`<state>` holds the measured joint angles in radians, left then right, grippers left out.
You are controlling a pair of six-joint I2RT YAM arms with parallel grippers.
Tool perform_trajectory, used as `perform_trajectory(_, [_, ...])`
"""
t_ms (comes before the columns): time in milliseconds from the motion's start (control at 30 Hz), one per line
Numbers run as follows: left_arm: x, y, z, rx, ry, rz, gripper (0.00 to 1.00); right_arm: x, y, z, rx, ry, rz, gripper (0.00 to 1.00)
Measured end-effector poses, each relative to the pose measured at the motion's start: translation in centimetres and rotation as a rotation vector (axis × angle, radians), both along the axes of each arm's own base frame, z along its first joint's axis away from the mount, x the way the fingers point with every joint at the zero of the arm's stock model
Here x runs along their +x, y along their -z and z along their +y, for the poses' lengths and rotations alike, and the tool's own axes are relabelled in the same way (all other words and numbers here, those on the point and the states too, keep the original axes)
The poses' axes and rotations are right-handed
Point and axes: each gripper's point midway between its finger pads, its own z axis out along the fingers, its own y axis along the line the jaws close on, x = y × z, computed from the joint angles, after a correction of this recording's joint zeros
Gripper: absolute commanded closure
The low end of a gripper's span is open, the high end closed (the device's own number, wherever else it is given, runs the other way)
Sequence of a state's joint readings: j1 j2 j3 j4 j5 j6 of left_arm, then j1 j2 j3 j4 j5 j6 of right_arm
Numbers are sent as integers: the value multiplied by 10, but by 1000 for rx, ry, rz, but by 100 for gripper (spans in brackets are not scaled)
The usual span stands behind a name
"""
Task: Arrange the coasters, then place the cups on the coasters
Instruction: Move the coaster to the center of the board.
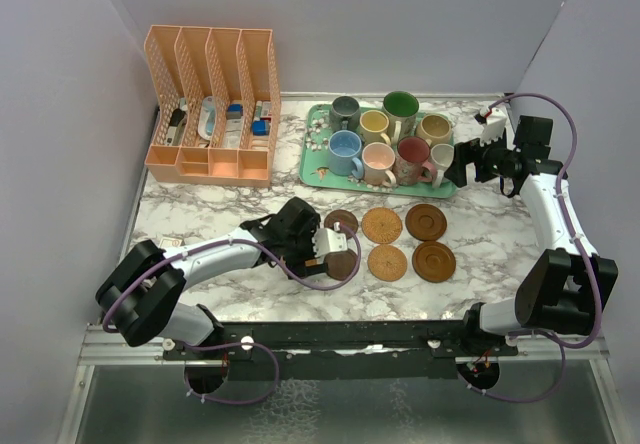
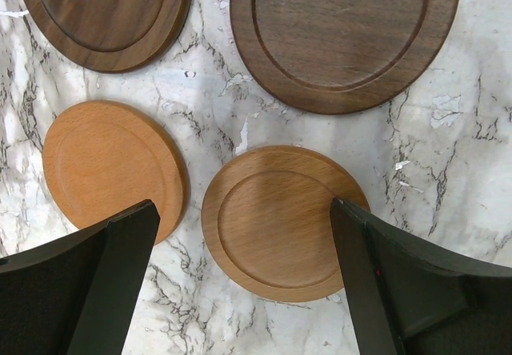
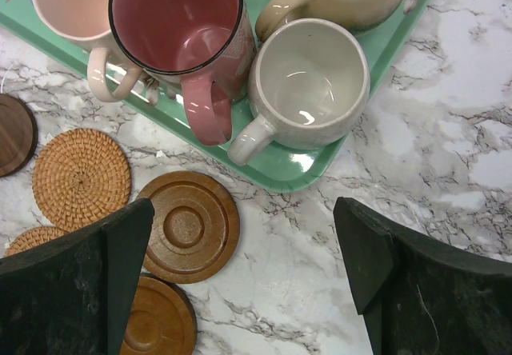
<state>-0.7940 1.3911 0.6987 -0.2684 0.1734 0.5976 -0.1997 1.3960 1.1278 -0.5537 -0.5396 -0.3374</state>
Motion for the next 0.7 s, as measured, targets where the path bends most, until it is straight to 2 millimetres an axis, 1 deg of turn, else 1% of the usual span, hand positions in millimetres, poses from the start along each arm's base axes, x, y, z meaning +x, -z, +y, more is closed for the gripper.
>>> perform_trajectory(233, [-6, 1, -4, -4, 20, 12, 8, 0, 0, 0, 0, 0, 0, 3])
perform_trajectory(700, [-5, 1, -4, -10, -1, 17, 8, 0, 0, 0, 0, 0, 0, 3])
